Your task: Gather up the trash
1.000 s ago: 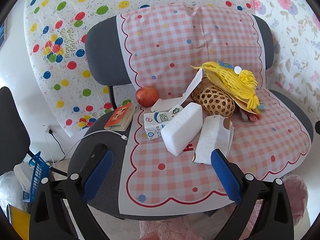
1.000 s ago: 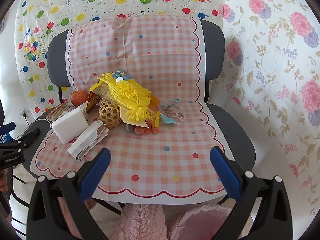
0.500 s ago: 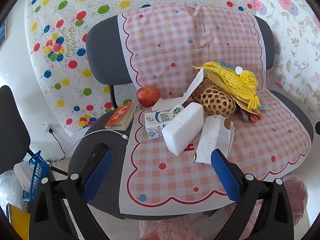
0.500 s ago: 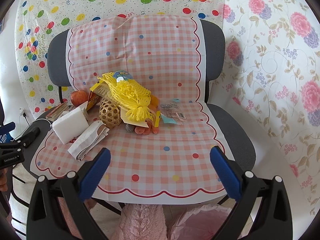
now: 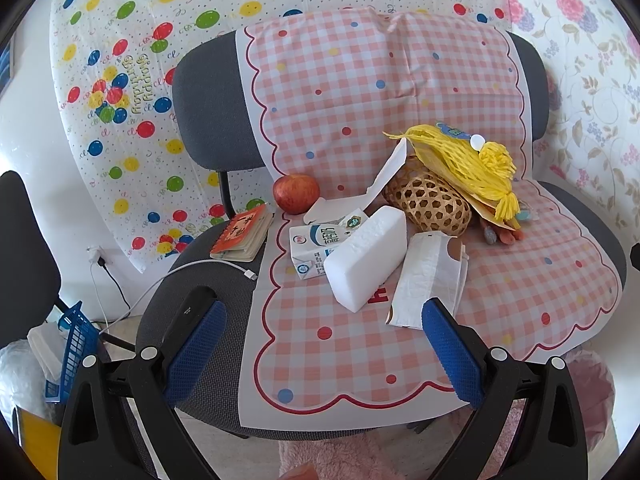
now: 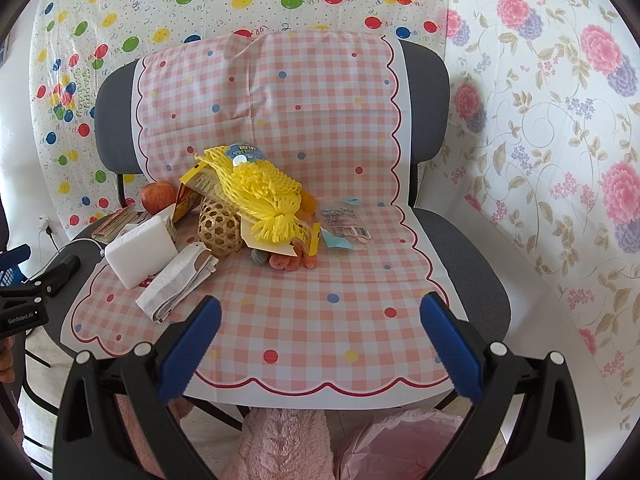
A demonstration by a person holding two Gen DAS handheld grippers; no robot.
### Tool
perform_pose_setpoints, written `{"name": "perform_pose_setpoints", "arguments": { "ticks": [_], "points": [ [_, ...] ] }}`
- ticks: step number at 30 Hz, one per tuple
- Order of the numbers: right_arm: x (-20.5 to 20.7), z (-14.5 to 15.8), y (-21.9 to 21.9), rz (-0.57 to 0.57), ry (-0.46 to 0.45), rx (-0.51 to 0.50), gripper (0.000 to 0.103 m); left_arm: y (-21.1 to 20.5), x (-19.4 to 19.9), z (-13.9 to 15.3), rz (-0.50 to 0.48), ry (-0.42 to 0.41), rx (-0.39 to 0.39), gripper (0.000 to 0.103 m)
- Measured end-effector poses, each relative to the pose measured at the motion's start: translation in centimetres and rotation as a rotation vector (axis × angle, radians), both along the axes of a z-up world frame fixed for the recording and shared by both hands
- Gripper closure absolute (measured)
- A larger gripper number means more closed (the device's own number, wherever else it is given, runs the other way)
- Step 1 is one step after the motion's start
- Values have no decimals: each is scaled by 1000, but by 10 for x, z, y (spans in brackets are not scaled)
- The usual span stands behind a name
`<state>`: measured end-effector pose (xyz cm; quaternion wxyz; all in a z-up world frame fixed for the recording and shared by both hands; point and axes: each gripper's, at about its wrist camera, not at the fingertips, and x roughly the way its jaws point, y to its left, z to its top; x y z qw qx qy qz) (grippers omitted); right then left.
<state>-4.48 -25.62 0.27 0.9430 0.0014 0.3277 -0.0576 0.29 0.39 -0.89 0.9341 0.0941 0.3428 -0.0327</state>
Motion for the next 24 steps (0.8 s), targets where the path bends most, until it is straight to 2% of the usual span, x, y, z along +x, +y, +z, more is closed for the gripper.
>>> {"name": "perform_pose_setpoints", "arguments": {
  "ticks": [24],
  "points": [
    [0, 1, 1, -3, -4, -1, 6, 0, -3, 5, 3, 1, -3, 6]
  ]
}}
